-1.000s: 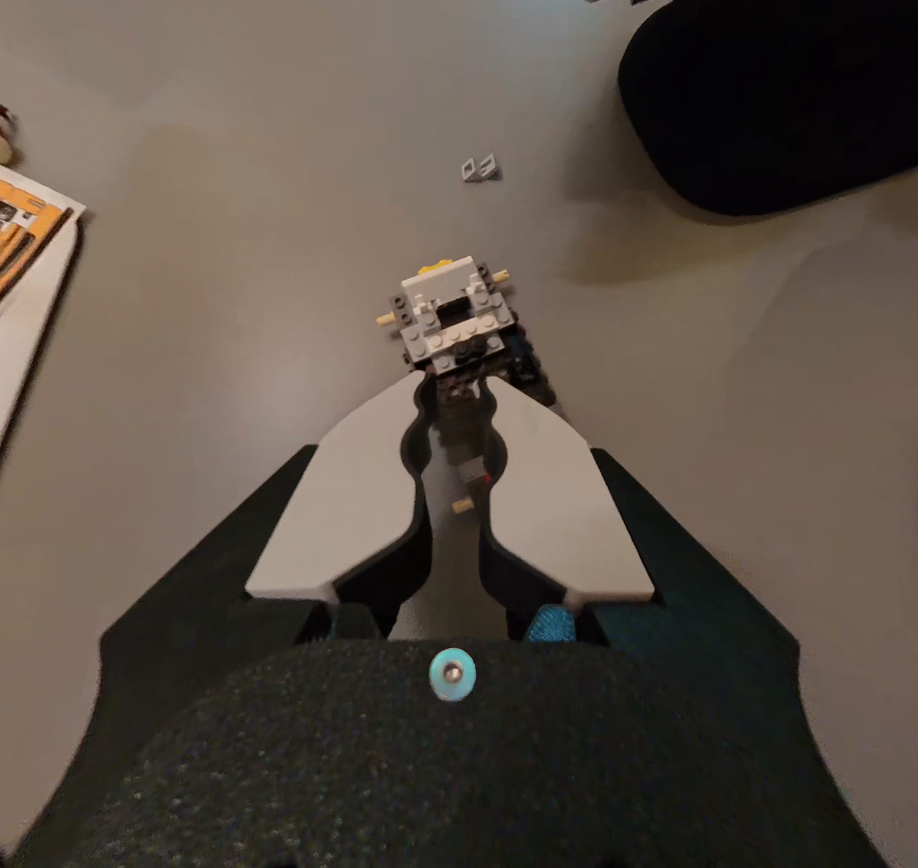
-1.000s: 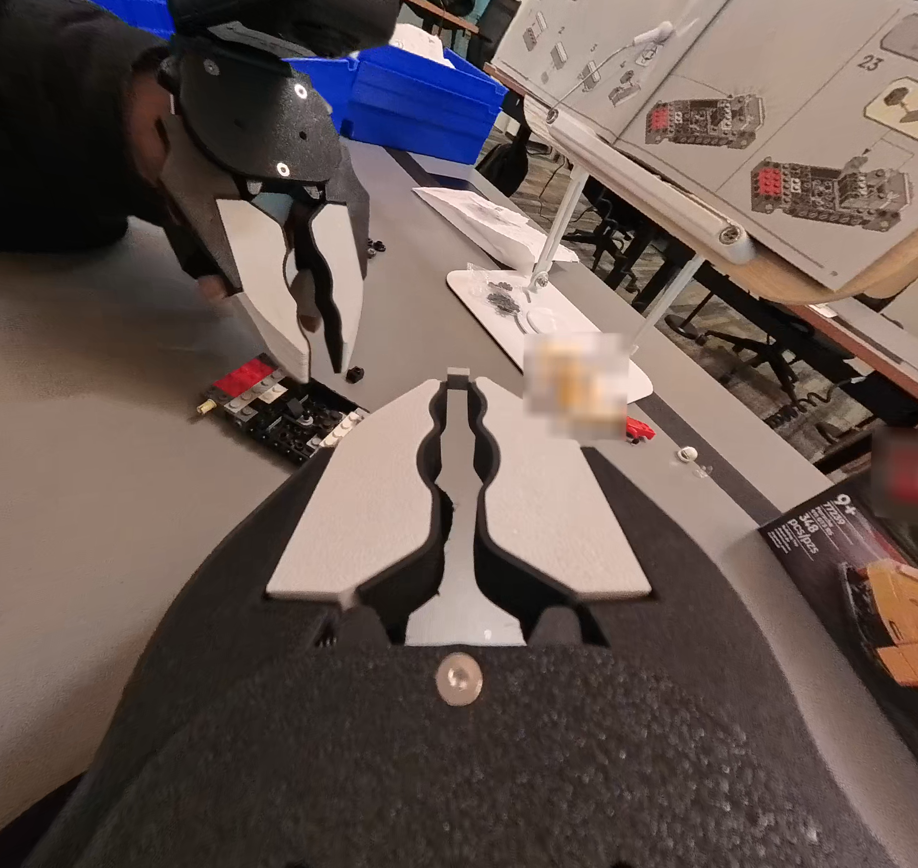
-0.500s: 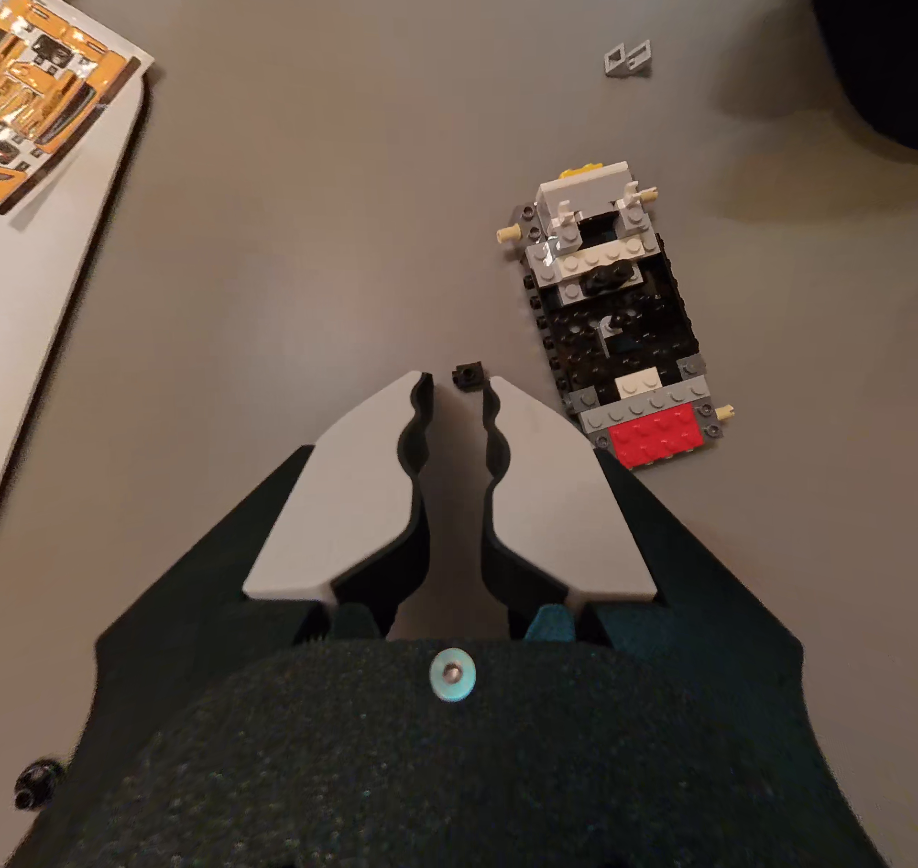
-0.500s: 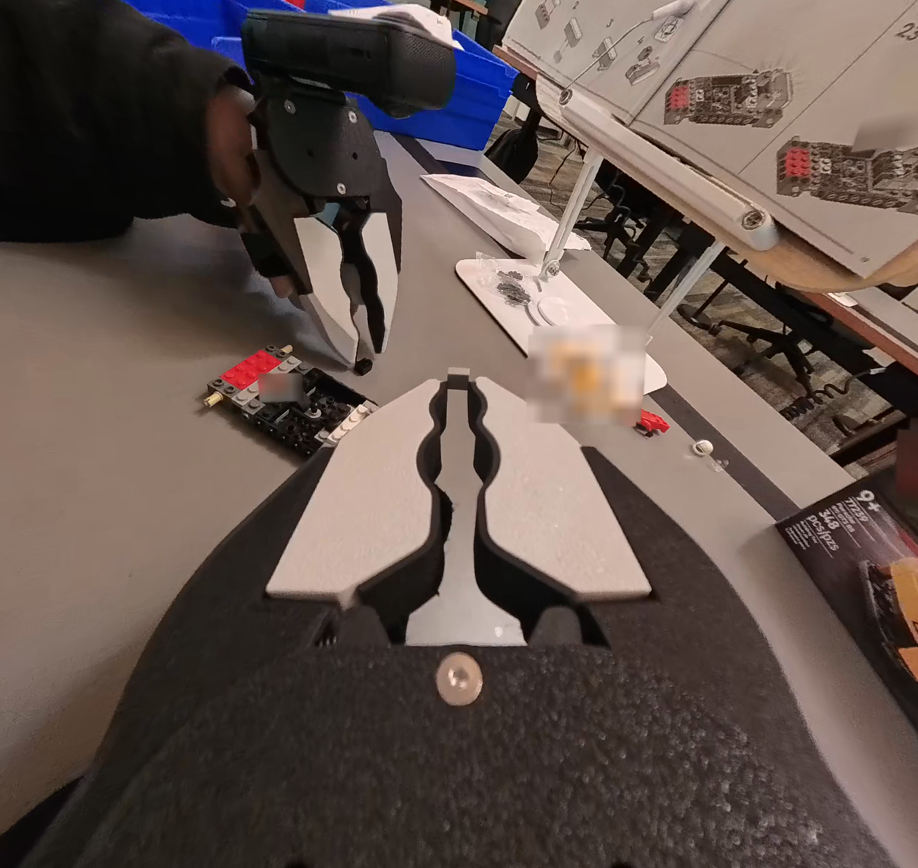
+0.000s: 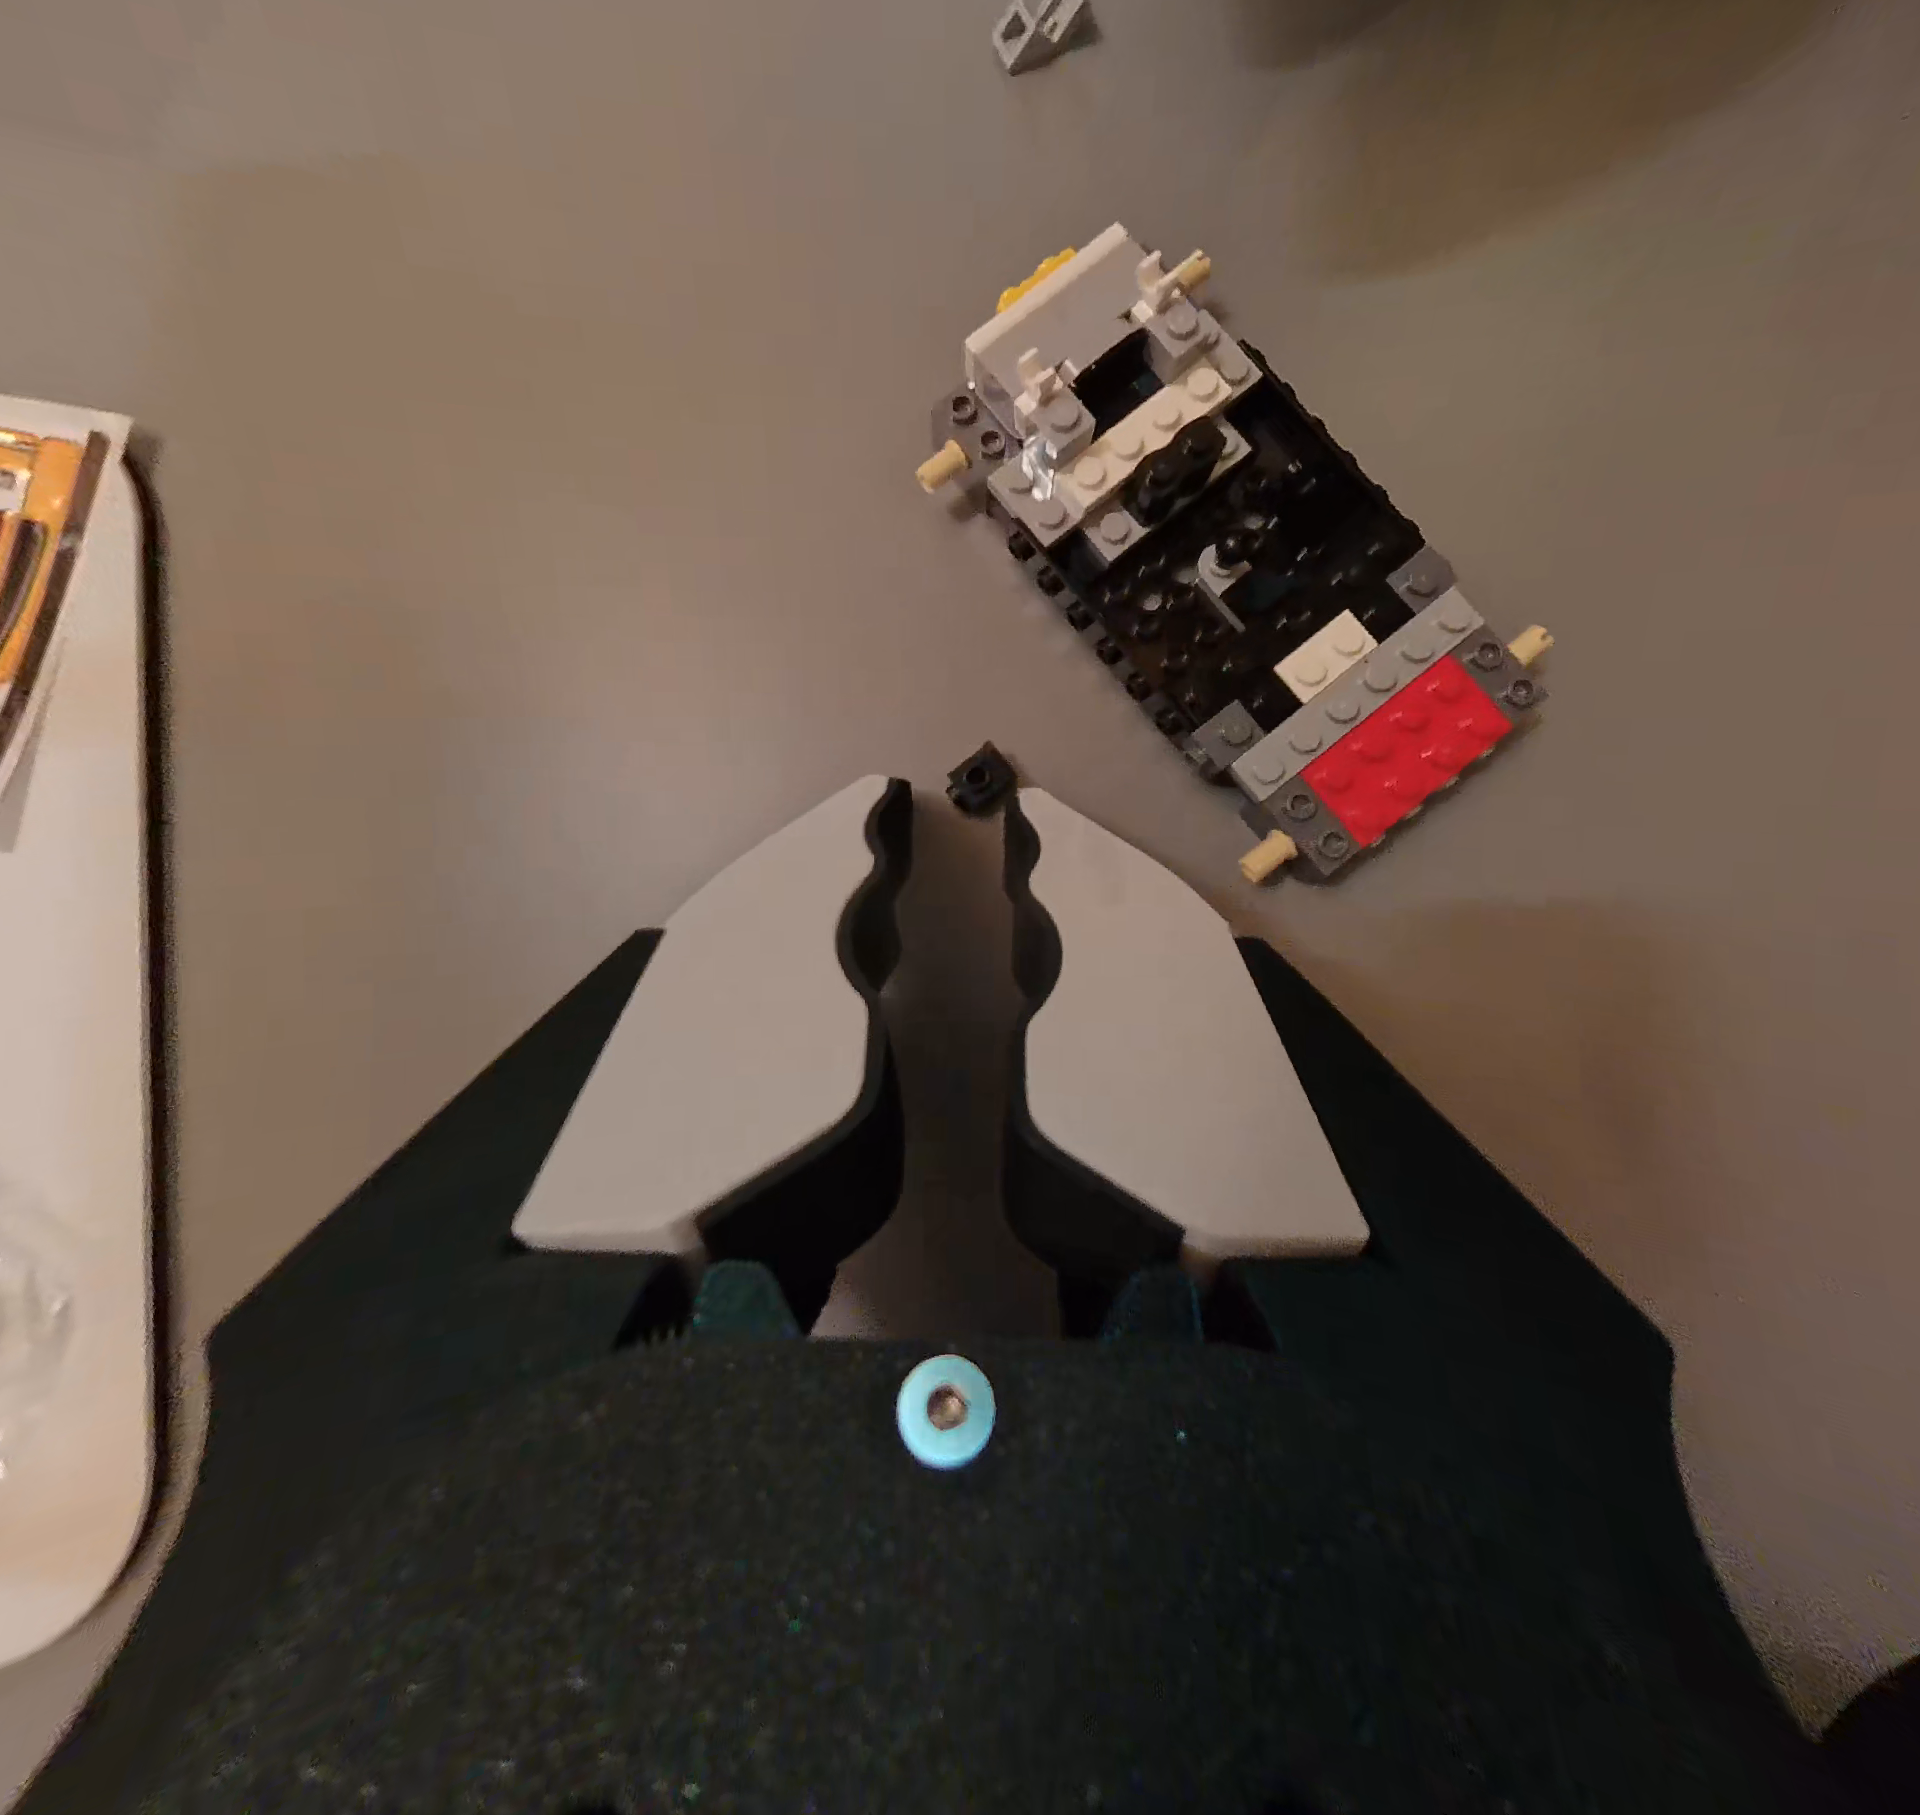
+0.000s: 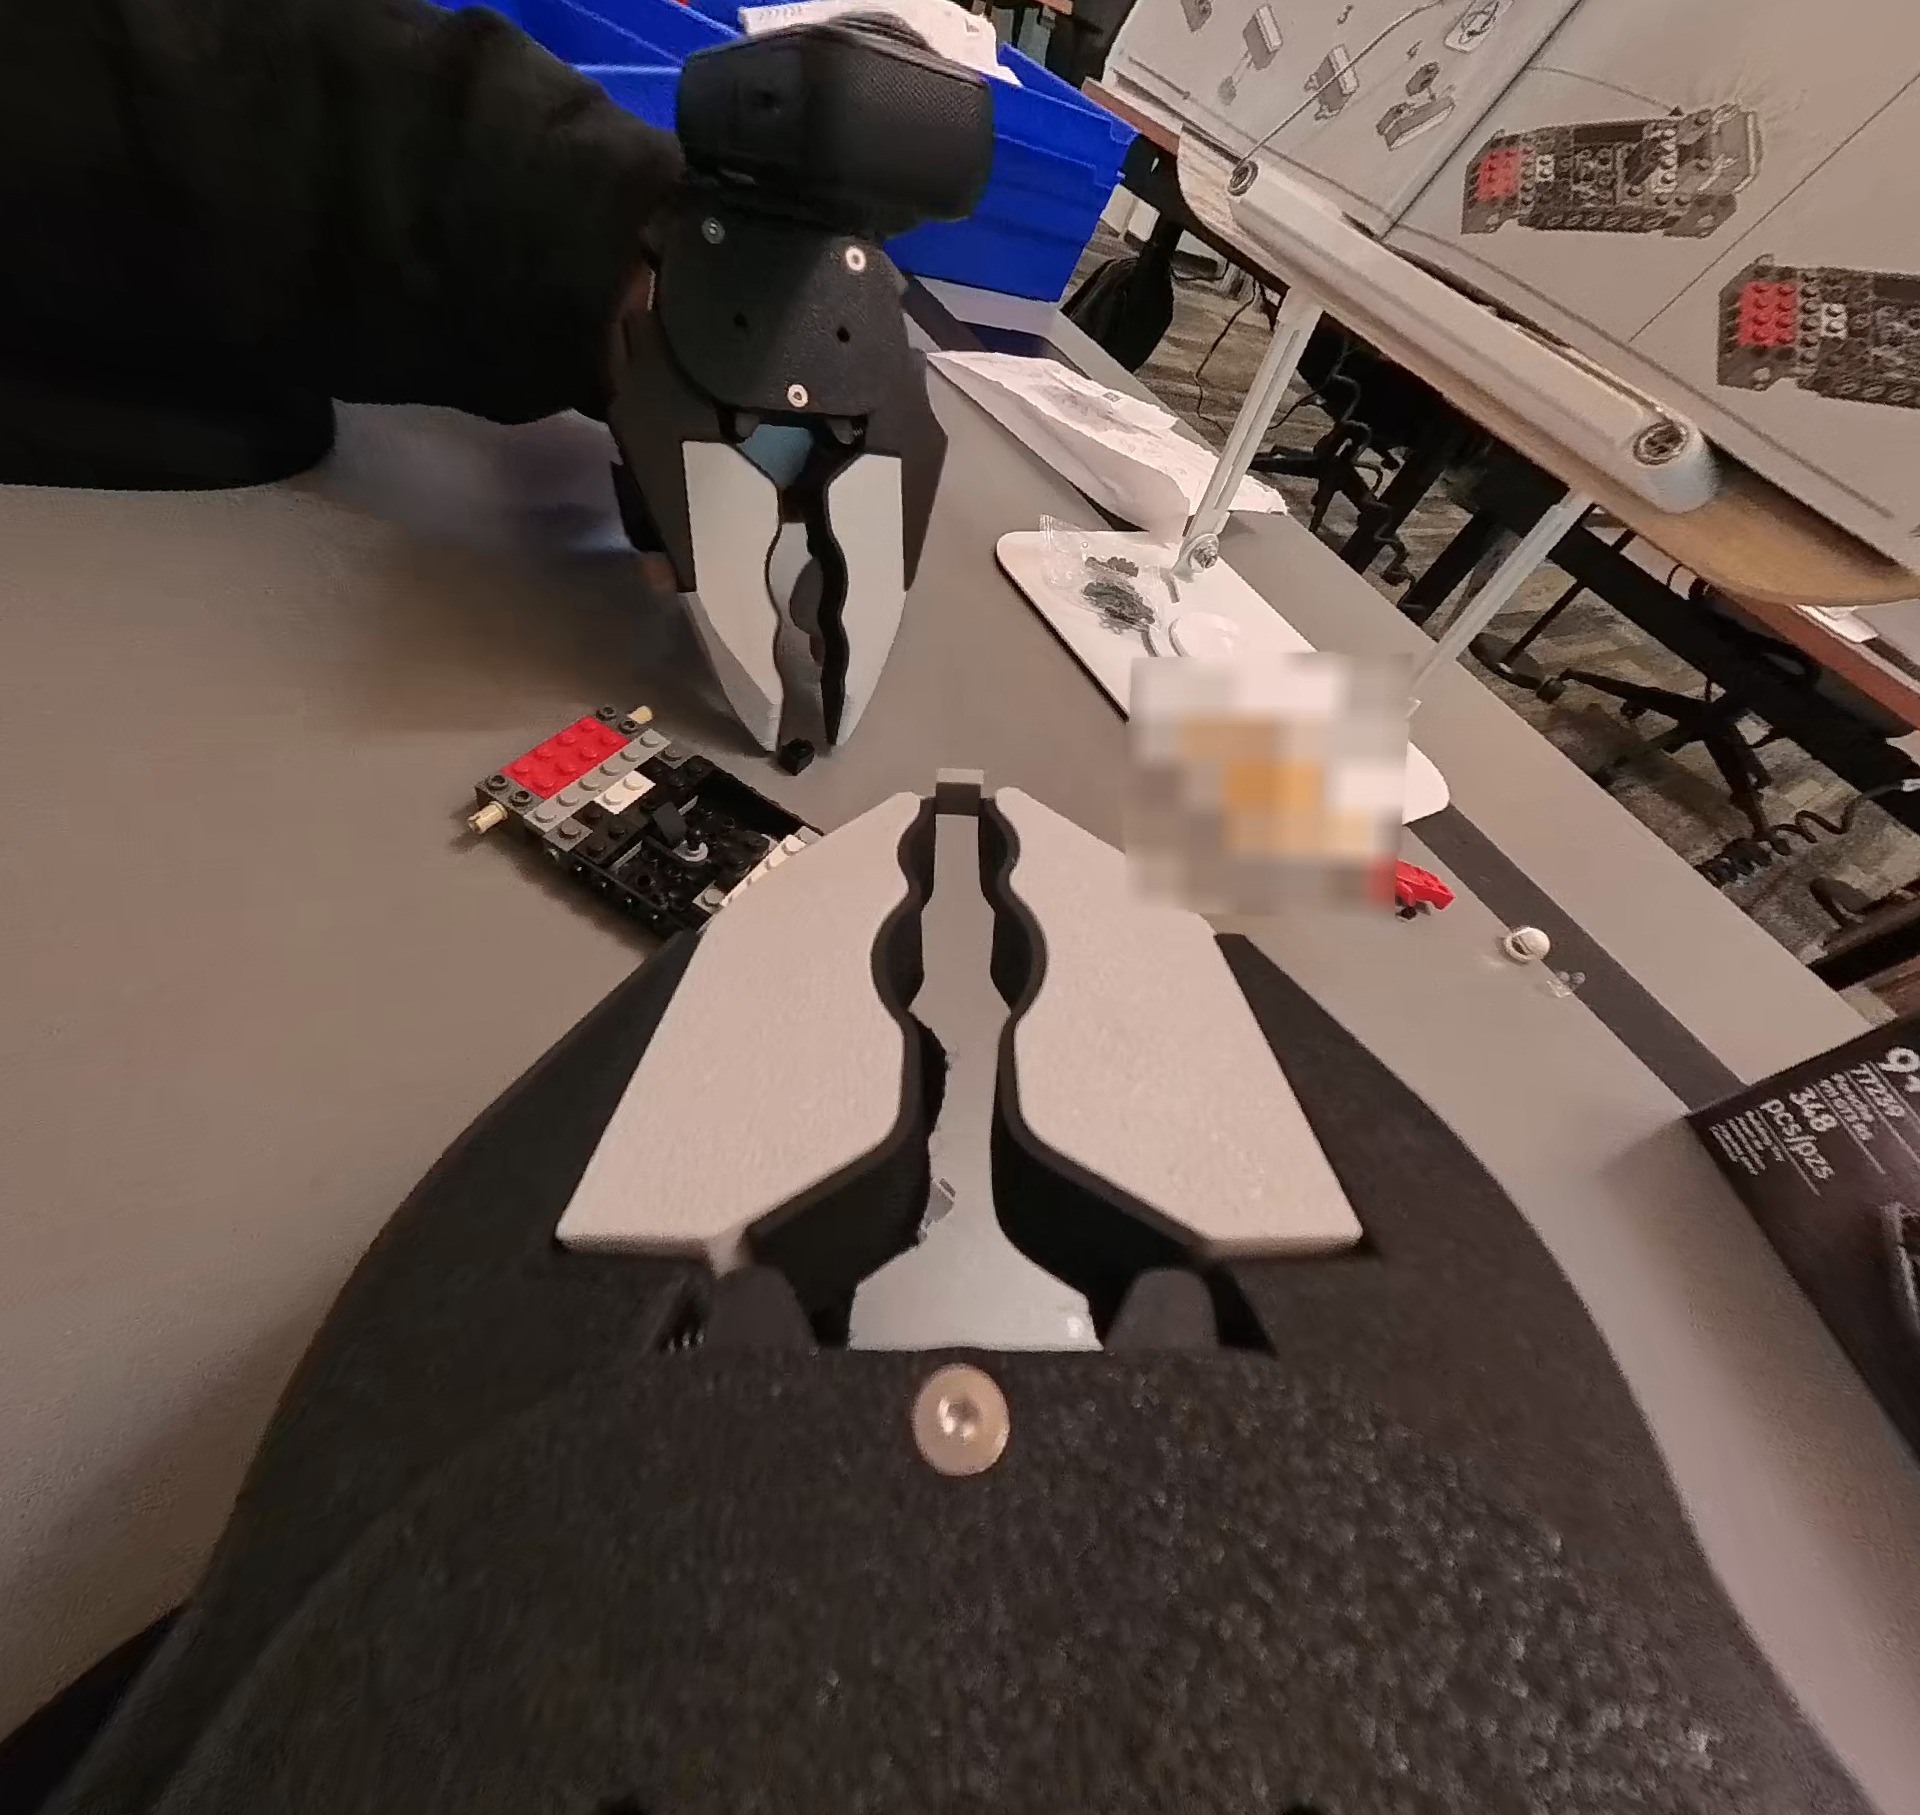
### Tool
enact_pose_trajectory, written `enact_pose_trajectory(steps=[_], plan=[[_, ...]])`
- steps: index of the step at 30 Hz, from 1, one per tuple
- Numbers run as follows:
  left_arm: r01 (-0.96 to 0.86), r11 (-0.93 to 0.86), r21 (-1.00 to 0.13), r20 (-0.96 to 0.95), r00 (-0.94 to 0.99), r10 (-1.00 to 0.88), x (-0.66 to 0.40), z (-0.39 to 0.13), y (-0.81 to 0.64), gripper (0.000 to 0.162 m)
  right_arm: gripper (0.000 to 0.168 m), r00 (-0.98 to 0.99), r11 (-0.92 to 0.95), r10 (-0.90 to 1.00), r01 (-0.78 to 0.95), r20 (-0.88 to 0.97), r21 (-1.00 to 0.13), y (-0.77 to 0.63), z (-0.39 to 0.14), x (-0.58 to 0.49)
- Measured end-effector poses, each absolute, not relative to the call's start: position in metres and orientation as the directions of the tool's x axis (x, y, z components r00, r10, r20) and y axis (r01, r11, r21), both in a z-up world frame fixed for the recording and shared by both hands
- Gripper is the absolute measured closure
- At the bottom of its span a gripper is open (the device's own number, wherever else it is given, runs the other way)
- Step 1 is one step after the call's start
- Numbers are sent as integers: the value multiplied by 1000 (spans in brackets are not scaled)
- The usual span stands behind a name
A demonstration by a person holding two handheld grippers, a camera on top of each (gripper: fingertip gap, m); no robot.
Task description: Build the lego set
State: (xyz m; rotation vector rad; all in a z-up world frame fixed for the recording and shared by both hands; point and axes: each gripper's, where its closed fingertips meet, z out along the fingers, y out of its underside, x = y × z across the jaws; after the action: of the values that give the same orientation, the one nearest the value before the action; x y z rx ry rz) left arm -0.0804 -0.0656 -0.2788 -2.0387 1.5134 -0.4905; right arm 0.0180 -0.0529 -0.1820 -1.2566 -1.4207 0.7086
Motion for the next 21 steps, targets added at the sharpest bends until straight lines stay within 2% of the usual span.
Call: enact_pose_trajectory(steps=[4, 10, 15, 18, 21], plan=[[-733, -158, -662, 2, 209, -978, -79, -279, -67, 150, 161, 104, 264, 945, 314, 309, -912, -53, -184, 18], [-712, -91, -696, -6, 132, -991, -75, -279, -66, 147, 161, 84, 249, 953, 325, 290, -912, -54, -190, 17], [-708, -57, -704, -12, 92, -996, -70, -279, -70, 153, 161, 71, 237, 959, 337, 275, -911, -55, -195, 16], [-728, -109, -676, 40, 112, -993, -70, -279, -77, 153, 161, 68, 232, 961, 340, 270, -911, -55, -197, 16], [-800, -146, -581, 55, 140, -989, -78, -279, -86, 153, 161, 62, 232, 961, 341, 269, -911, -56, -197, 16]])
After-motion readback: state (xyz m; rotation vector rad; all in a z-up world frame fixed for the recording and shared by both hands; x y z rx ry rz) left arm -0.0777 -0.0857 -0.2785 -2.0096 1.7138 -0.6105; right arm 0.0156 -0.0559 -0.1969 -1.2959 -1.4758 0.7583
